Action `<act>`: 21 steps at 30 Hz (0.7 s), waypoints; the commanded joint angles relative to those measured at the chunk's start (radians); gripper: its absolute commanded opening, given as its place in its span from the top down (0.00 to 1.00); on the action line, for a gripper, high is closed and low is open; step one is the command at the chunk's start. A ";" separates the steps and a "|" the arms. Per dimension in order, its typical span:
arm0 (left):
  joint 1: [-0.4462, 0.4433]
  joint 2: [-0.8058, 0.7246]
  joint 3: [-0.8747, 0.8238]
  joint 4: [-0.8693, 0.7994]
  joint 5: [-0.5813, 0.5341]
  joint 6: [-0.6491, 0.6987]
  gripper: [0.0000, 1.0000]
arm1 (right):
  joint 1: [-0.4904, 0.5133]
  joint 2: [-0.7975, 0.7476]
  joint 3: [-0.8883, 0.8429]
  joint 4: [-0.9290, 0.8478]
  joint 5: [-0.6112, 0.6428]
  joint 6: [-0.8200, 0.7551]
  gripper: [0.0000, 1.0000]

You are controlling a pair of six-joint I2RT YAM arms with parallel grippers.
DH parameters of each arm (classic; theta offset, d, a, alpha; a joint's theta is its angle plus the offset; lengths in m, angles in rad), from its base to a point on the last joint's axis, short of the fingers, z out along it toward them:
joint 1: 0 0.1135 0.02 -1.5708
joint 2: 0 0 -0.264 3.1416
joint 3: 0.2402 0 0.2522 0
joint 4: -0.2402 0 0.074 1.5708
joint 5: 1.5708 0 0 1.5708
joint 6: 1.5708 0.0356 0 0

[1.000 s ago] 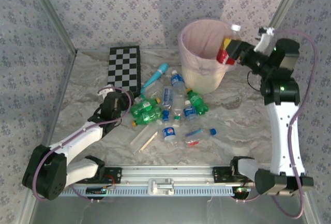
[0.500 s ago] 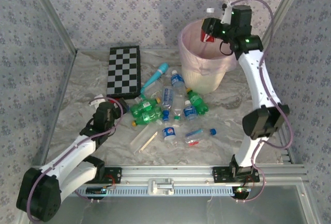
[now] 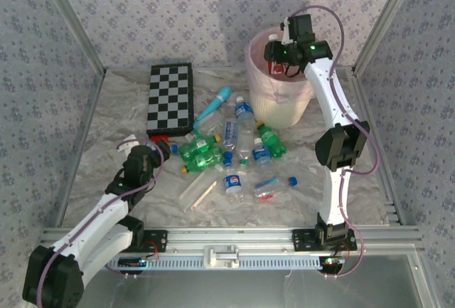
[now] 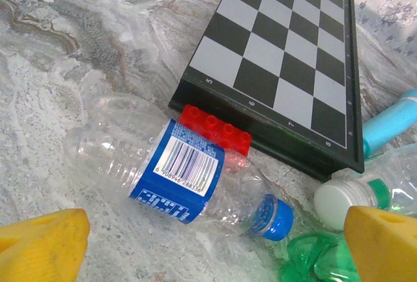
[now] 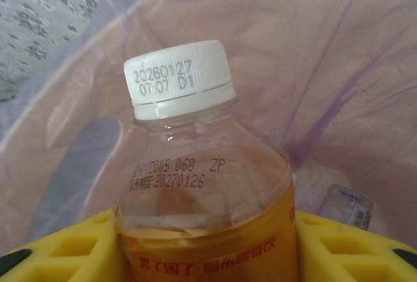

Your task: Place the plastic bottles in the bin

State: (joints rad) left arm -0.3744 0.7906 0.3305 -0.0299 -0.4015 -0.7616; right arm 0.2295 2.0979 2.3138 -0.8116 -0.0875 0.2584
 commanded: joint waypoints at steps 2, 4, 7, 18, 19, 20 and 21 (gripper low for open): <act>0.006 -0.014 0.005 -0.011 -0.017 -0.015 0.00 | 0.003 0.002 0.053 -0.027 0.026 -0.019 0.30; 0.008 -0.014 0.010 -0.011 -0.017 -0.017 0.00 | 0.005 0.001 0.064 -0.029 0.028 -0.021 0.20; 0.009 -0.009 0.020 -0.014 -0.015 -0.018 0.00 | 0.007 -0.014 0.080 -0.030 0.036 -0.027 0.08; 0.060 0.113 0.098 -0.045 -0.011 -0.126 0.00 | 0.069 -0.229 -0.030 0.031 0.058 -0.123 0.00; 0.068 0.137 0.108 -0.049 -0.009 -0.144 0.00 | 0.083 -0.271 -0.083 0.059 0.058 -0.136 0.00; 0.076 0.158 0.118 -0.056 -0.008 -0.163 0.00 | 0.096 -0.309 -0.133 0.087 0.057 -0.146 0.00; 0.085 0.183 0.133 -0.063 -0.006 -0.186 0.00 | 0.111 -0.357 -0.196 0.121 0.057 -0.156 0.00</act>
State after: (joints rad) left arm -0.3088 0.9344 0.4110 -0.0620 -0.4007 -0.8749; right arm 0.3038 1.8633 2.1975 -0.7731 -0.0364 0.1608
